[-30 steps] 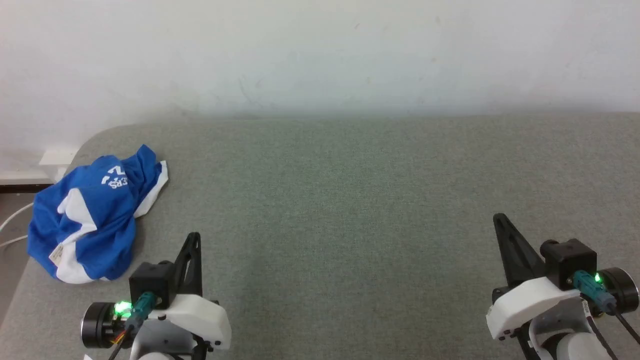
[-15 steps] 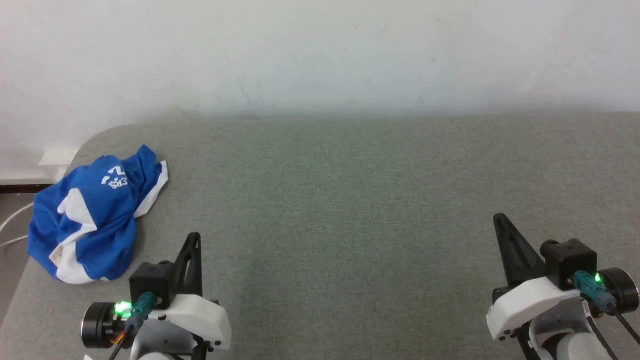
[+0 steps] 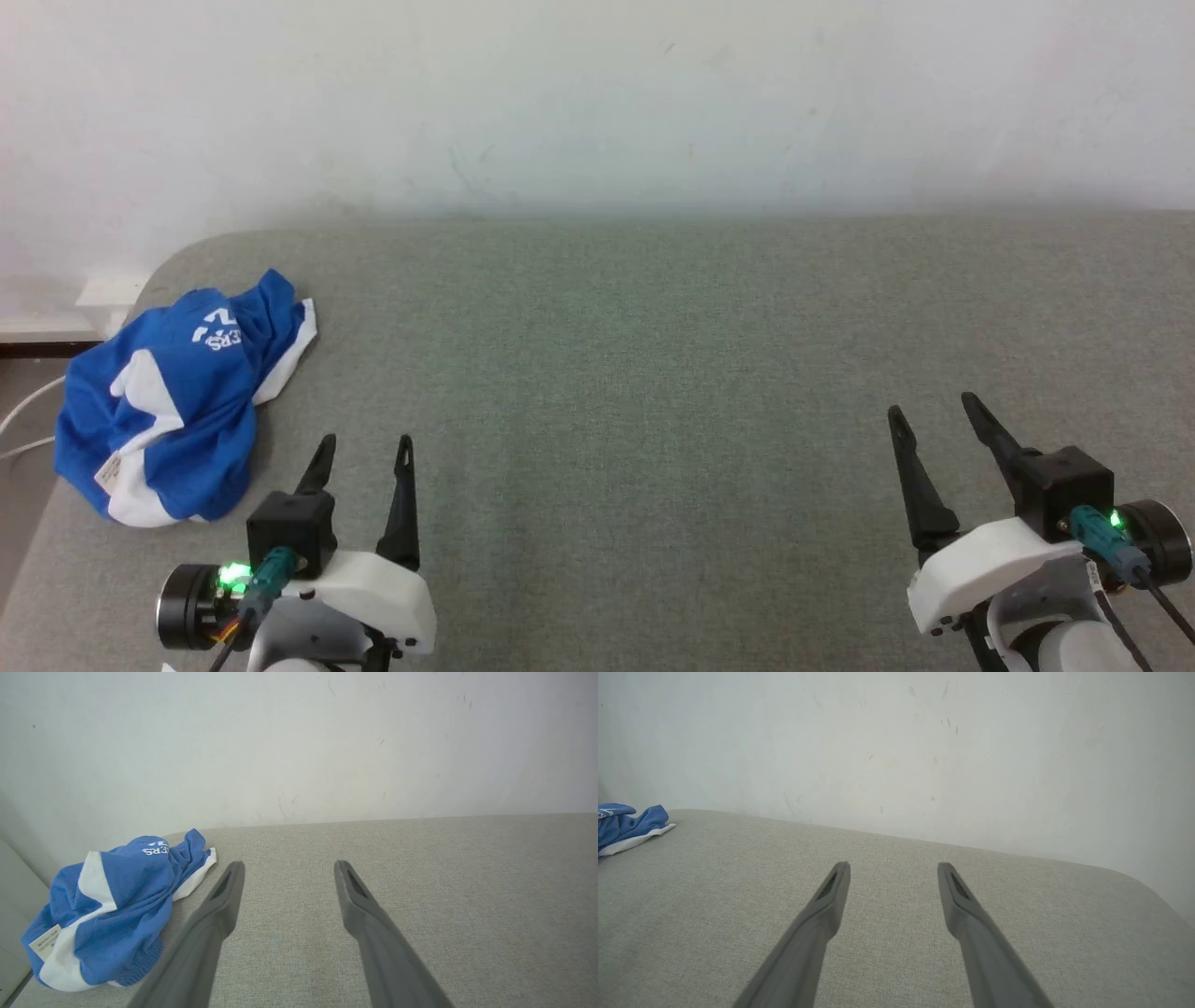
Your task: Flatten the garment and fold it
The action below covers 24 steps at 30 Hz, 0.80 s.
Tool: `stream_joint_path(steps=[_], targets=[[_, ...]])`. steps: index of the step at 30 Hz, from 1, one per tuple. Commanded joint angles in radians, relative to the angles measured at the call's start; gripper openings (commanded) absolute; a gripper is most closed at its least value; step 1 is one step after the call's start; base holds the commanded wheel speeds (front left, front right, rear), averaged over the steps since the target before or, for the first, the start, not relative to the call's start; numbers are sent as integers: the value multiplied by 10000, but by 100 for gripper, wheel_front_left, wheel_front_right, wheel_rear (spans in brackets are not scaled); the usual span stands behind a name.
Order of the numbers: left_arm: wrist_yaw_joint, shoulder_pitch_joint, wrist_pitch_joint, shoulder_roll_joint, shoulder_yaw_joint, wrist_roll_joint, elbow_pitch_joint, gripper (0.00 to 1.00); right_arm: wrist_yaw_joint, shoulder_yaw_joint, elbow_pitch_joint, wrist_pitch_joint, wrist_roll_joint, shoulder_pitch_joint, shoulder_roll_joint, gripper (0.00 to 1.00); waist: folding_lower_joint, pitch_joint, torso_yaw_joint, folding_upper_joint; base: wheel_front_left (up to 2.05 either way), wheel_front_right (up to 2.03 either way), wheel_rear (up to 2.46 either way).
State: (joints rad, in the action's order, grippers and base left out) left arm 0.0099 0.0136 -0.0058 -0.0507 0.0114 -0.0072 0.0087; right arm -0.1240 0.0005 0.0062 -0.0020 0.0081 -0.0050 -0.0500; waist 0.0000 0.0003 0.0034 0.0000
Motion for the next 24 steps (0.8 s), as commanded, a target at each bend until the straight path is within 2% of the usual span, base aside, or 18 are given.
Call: stream_joint_path(steps=[1, 24], targets=[[79, -73, -102, 0, 57, -73, 47, 100, -4, 17, 3, -92, 52, -30, 0, 100, 0, 0, 38, 0, 0, 0, 0], [445, -20, -568, -172, 177, -271, 75, 100, -16, 355, 51, -372, 204, -107, -1, 100, 0, -38, 1442, 0, 0, 0, 0]])
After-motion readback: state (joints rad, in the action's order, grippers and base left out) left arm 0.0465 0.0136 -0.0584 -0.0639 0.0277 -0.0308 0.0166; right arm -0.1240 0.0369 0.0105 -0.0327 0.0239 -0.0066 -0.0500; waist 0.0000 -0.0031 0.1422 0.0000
